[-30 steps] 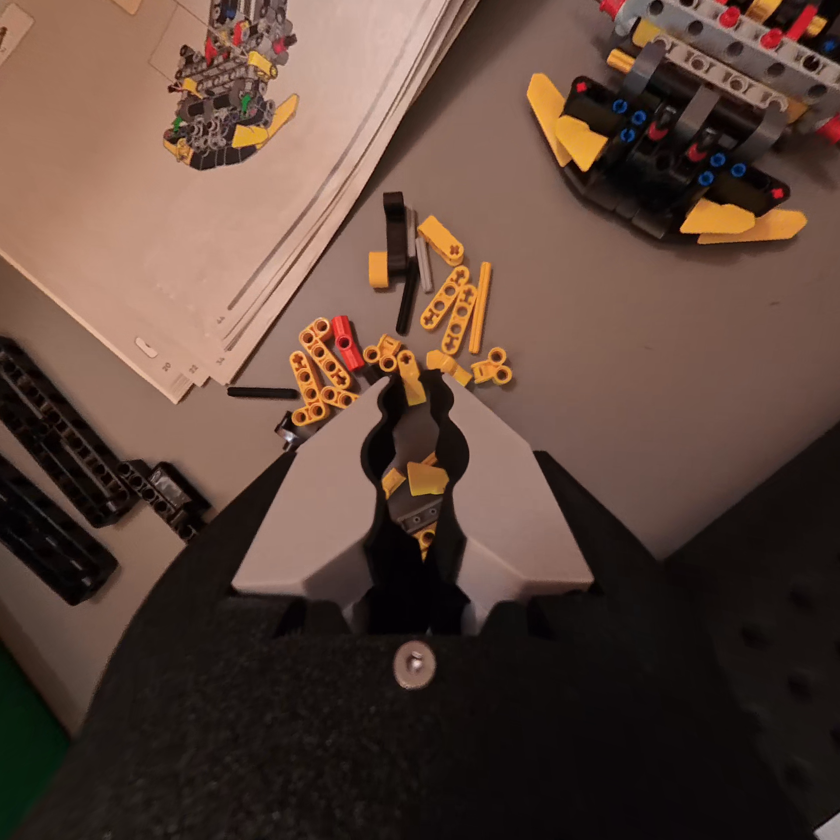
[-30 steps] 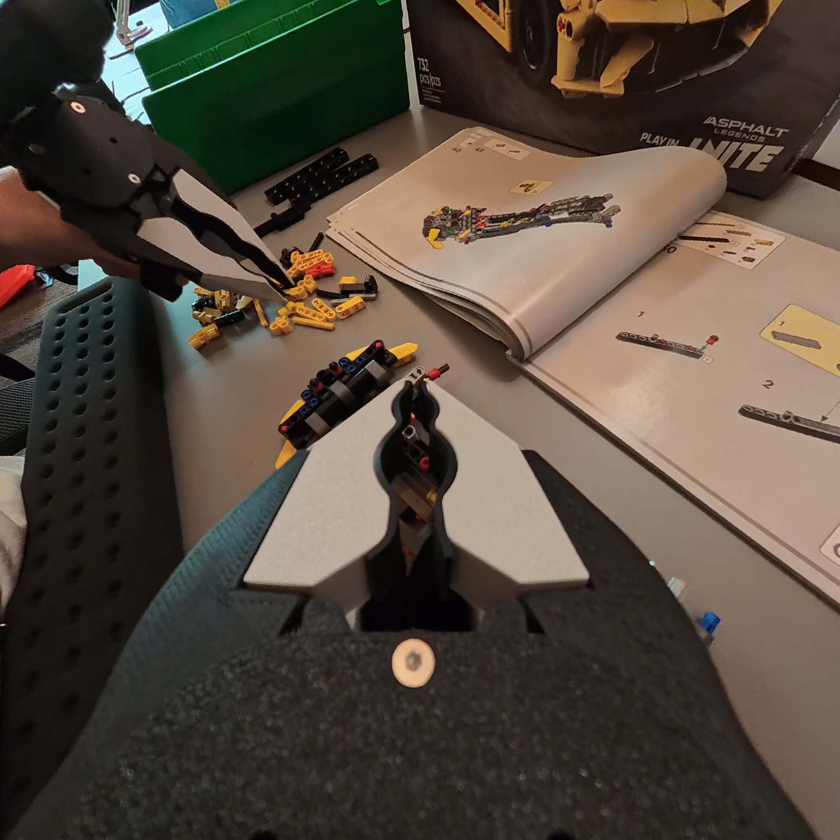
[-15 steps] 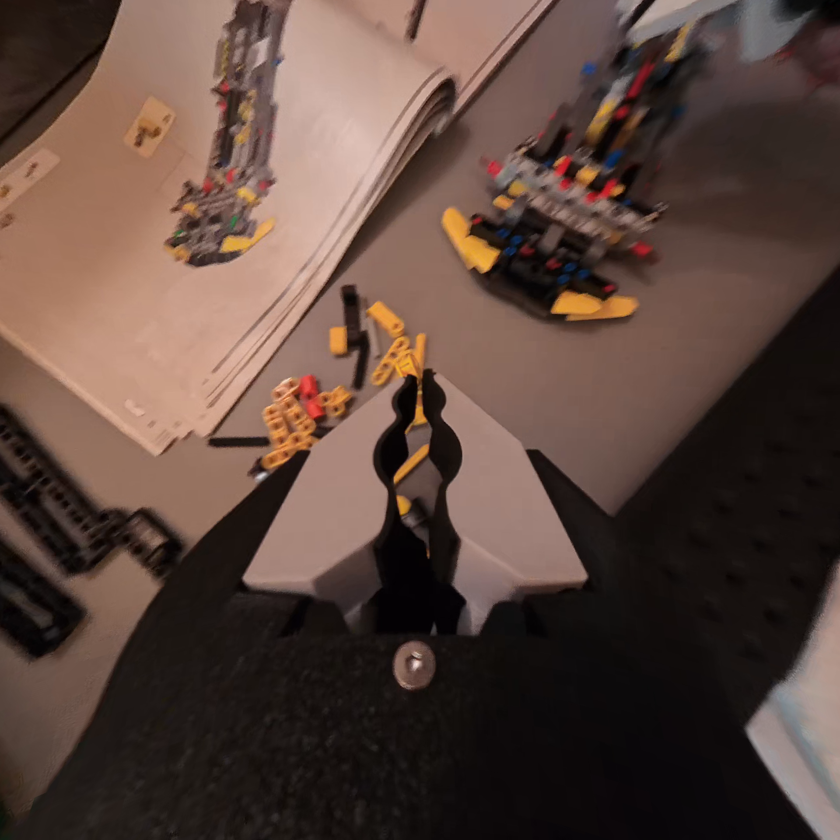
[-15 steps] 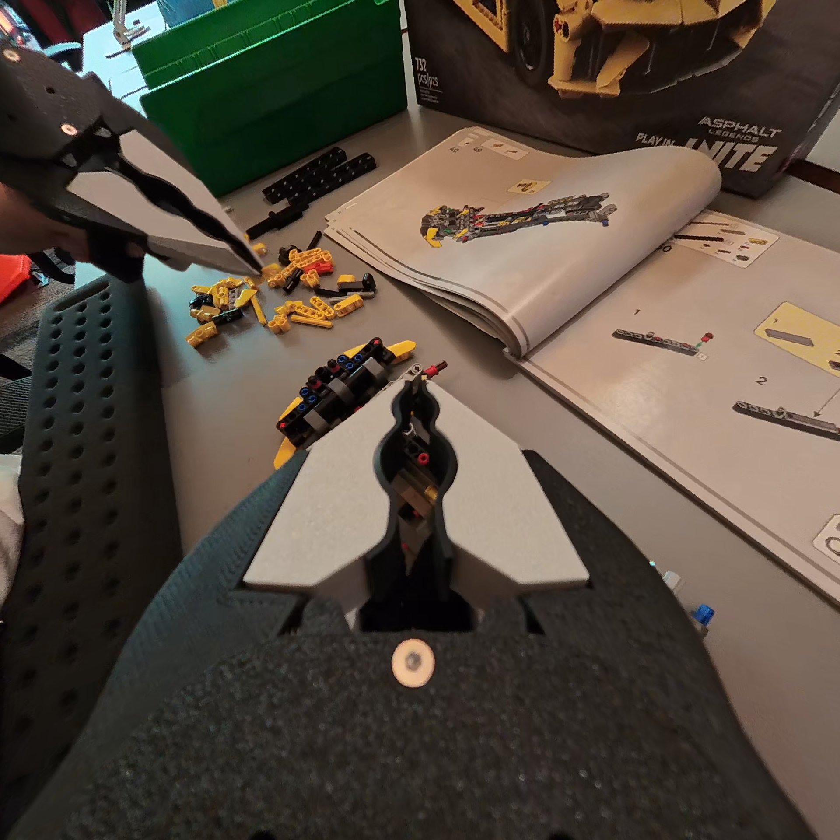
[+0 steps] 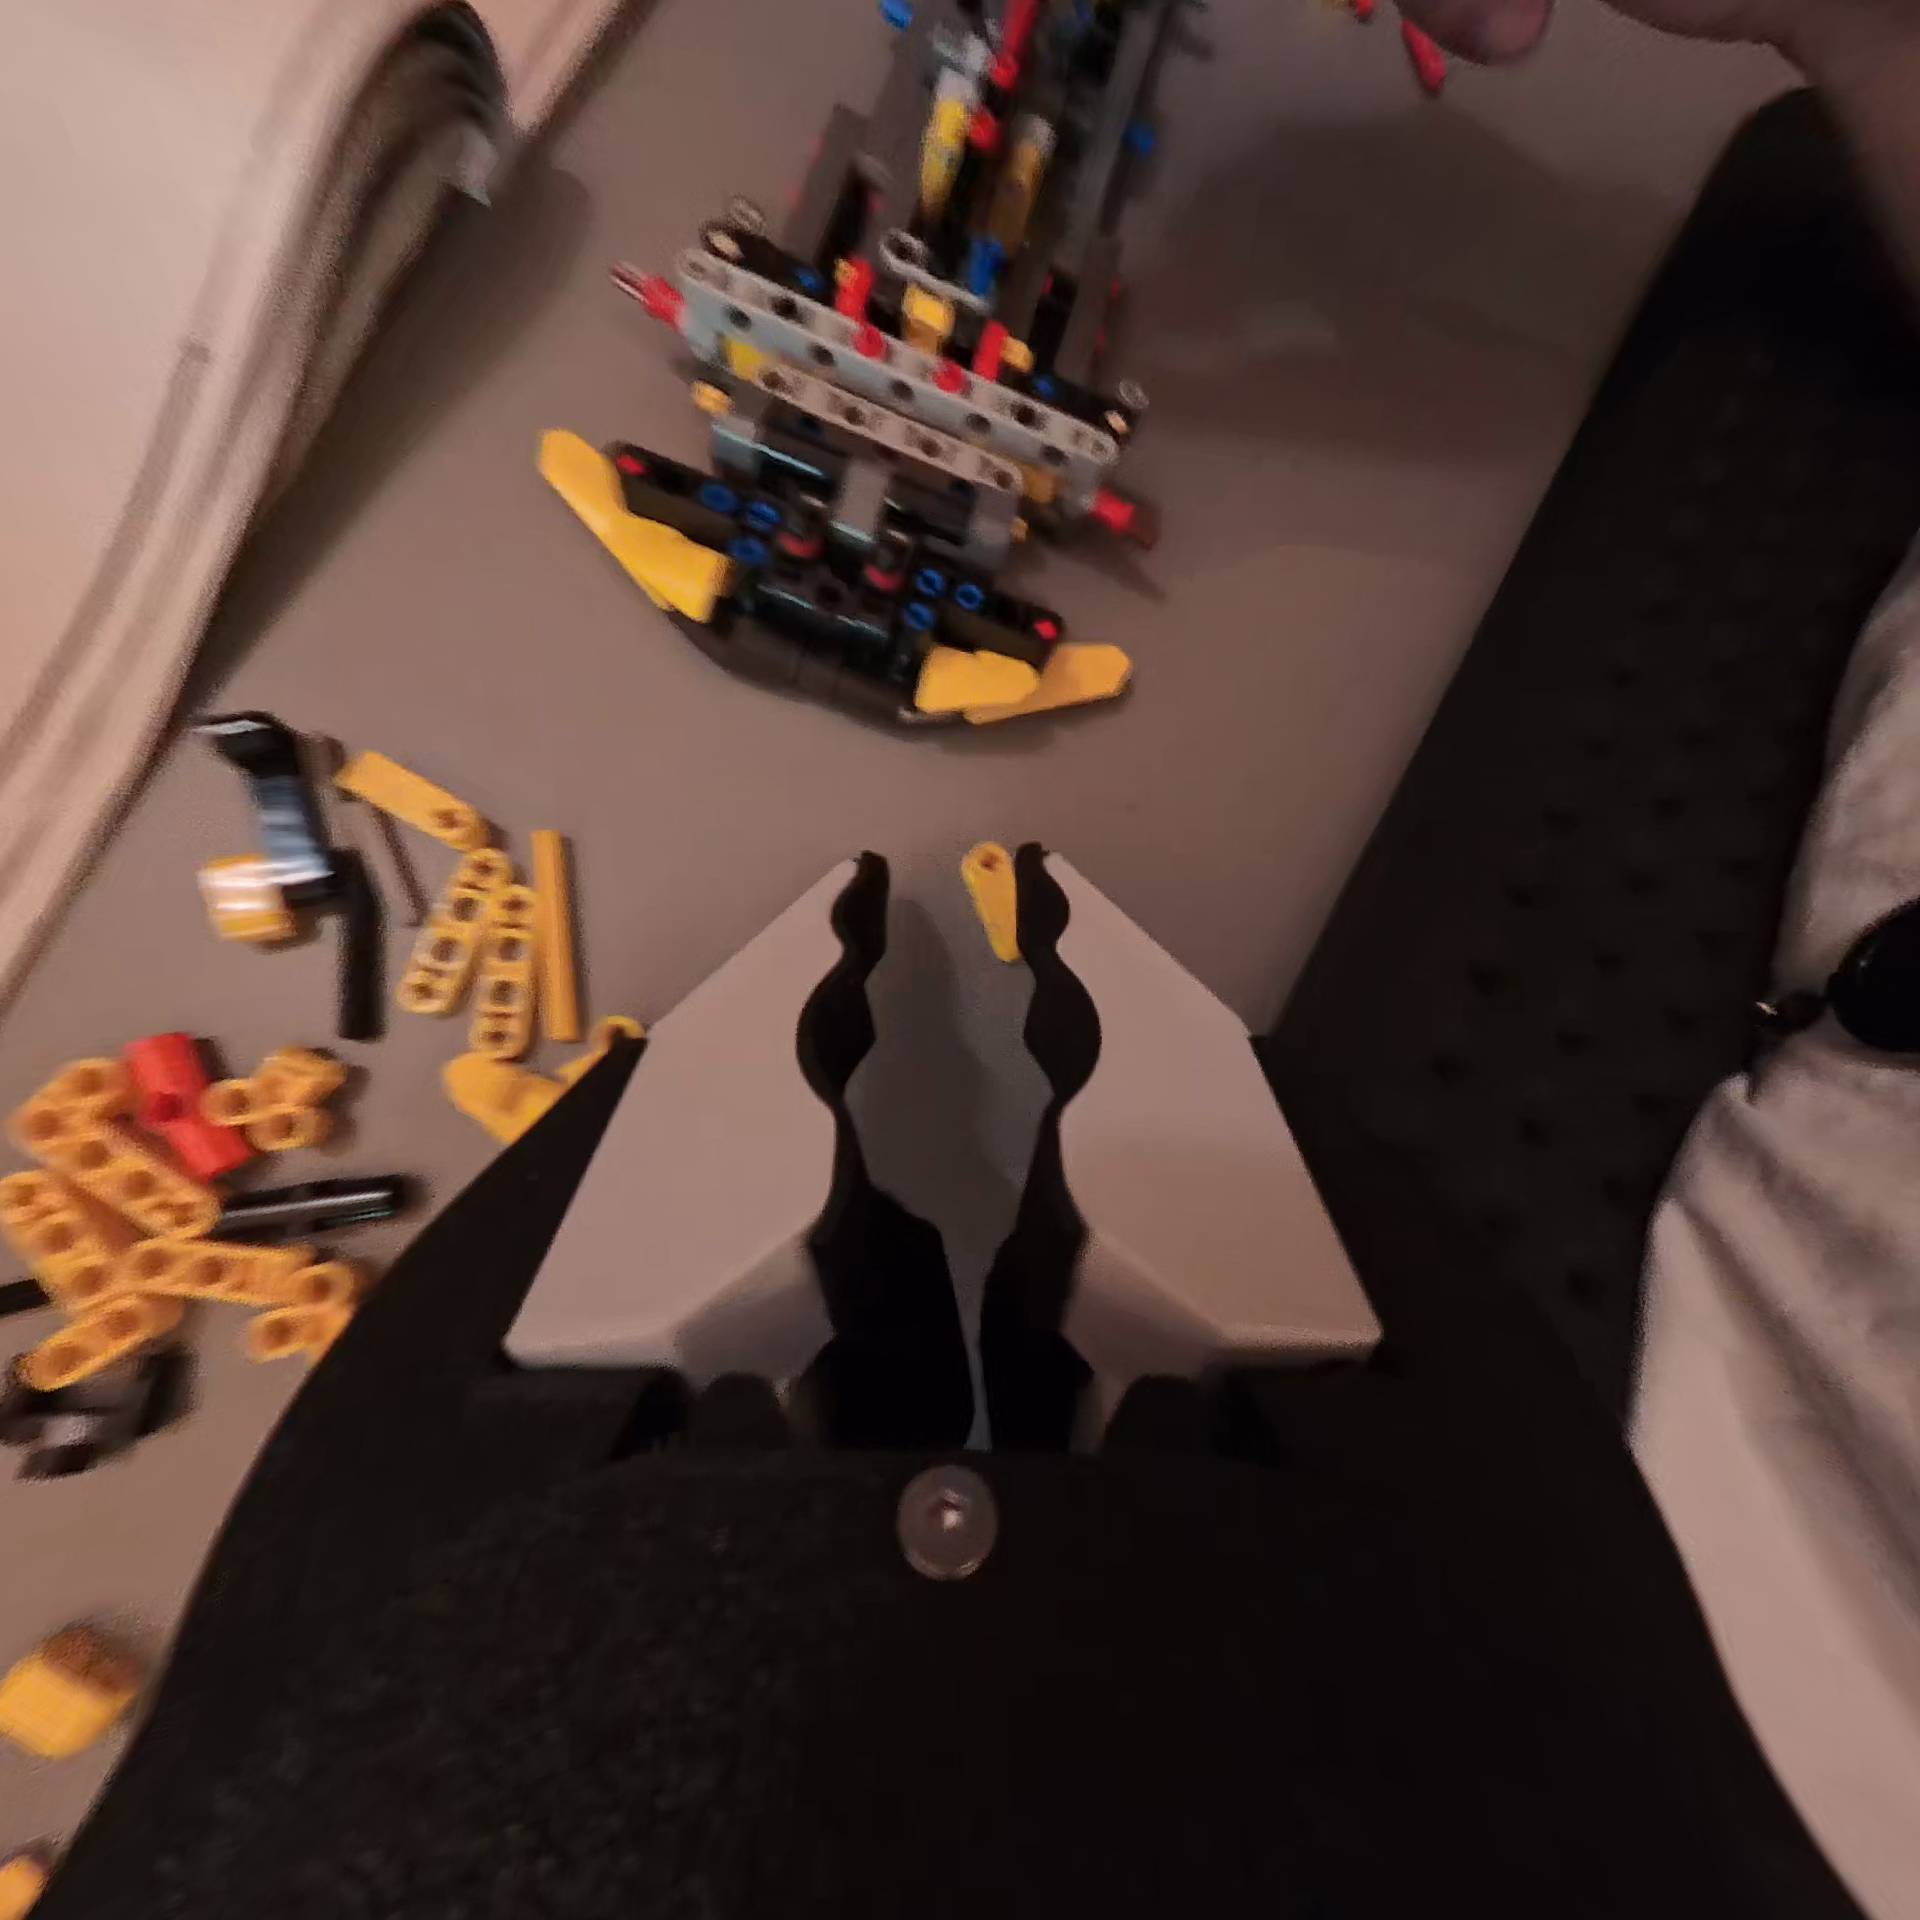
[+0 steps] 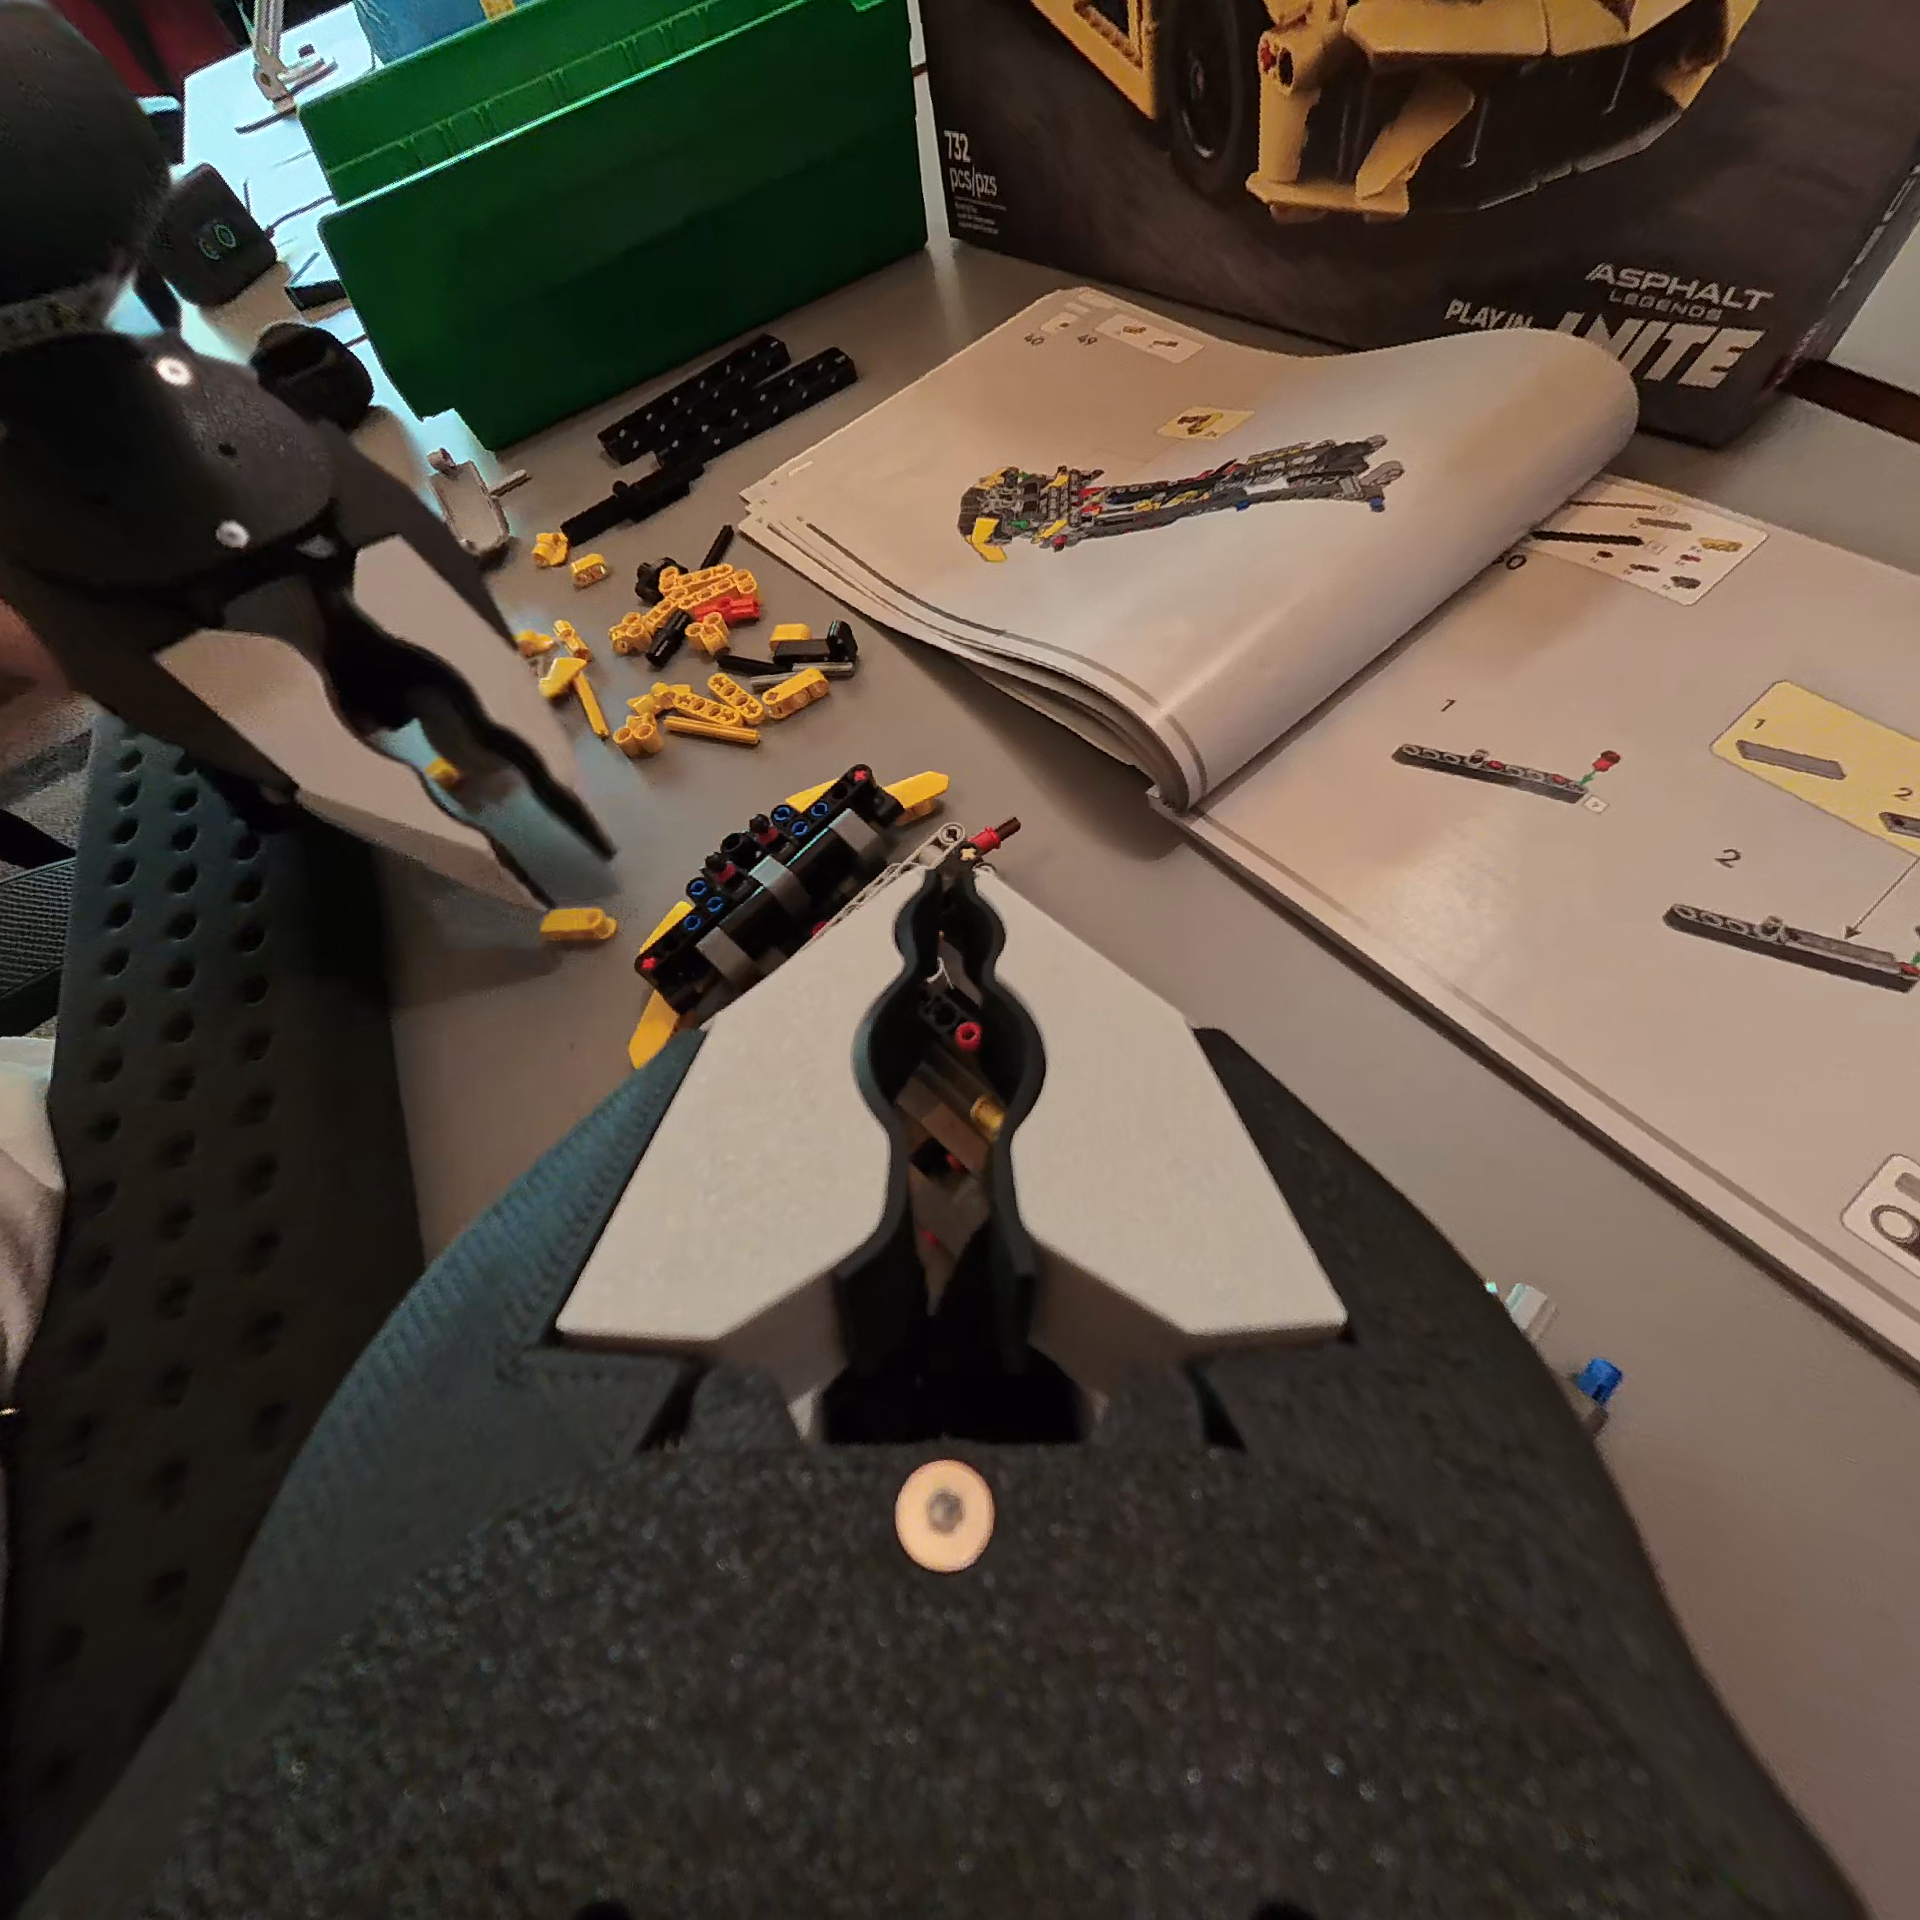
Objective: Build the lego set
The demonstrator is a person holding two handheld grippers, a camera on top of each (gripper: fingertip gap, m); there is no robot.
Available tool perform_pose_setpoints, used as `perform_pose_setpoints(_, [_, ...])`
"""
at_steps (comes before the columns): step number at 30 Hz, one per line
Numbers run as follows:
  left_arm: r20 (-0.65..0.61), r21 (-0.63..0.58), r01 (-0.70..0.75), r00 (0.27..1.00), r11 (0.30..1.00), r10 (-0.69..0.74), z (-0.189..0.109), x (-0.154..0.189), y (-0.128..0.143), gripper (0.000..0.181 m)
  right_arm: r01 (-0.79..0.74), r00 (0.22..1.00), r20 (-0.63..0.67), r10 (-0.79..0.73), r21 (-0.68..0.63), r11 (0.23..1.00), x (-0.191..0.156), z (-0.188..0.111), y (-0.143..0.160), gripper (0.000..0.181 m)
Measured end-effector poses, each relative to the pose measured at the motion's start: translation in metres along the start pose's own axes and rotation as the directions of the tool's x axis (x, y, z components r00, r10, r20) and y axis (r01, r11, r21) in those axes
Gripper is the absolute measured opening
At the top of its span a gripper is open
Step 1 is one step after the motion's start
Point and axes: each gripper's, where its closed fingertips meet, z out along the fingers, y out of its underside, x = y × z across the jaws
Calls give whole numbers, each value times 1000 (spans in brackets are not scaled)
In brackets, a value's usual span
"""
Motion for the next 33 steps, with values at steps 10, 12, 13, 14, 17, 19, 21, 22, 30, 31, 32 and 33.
perform_pose_setpoints(10, [381, 32, 142, 913, 989, -143, -4, -87, -25, 20, 20, 1000, -15, -20, -14, 1000, -1, -2, 1, 1])
perform_pose_setpoints(12, [412, 16, 142, 901, 990, -136, -2, -91, -22, 19, 18, 1000, -23, -18, -13, 1000, 0, -4, 2, 1])
perform_pose_setpoints(13, [440, 11, 139, 888, 990, -130, -4, -94, -20, 18, 14, 1000, -24, -14, -12, 1000, 1, -5, 3, 1])
perform_pose_setpoints(14, [458, 14, 137, 880, 991, -128, -6, -97, -20, 18, 10, 1000, -25, -10, -10, 1000, 2, -6, 3, 1])
perform_pose_setpoints(17, [474, 26, 161, 867, 987, -154, -10, -98, -18, 18, -1, 1000, -24, 1, -3, 1000, 4, -8, 3, 1])
perform_pose_setpoints(19, [461, 33, 192, 868, 981, -186, -10, -97, -16, 16, -2, 1000, -19, 2, 0, 1000, 3, -7, 2, 1])
perform_pose_setpoints(21, [437, 44, 225, 872, 973, -221, -5, -96, -15, 14, 5, 1000, -15, -5, -2, 1000, 3, -6, 2, 1])
perform_pose_setpoints(22, [438, 37, 238, 869, 971, -230, -3, -97, -13, 12, 8, 1000, -13, -8, -4, 1000, 2, -5, 2, 1])
perform_pose_setpoints(30, [372, 57, 176, 910, 983, -184, -8, -82, -29, 5, 5, 1000, -28, -5, -4, 1000, 6, -10, 3, 1])
perform_pose_setpoints(31, [303, 76, 144, 939, 987, -160, -9, -69, -36, 5, 2, 999, -32, -2, -1, 1000, 7, -11, 3, 1])
perform_pose_setpoints(32, [228, 90, 117, 964, 989, -135, -10, -54, -42, 5, -2, 999, -34, 2, 3, 1000, 8, -12, 3, 1])
perform_pose_setpoints(33, [150, 94, 96, 983, 991, -109, -10, -39, -45, 6, -7, 999, -33, 7, 7, 1000, 9, -13, 3, 1])
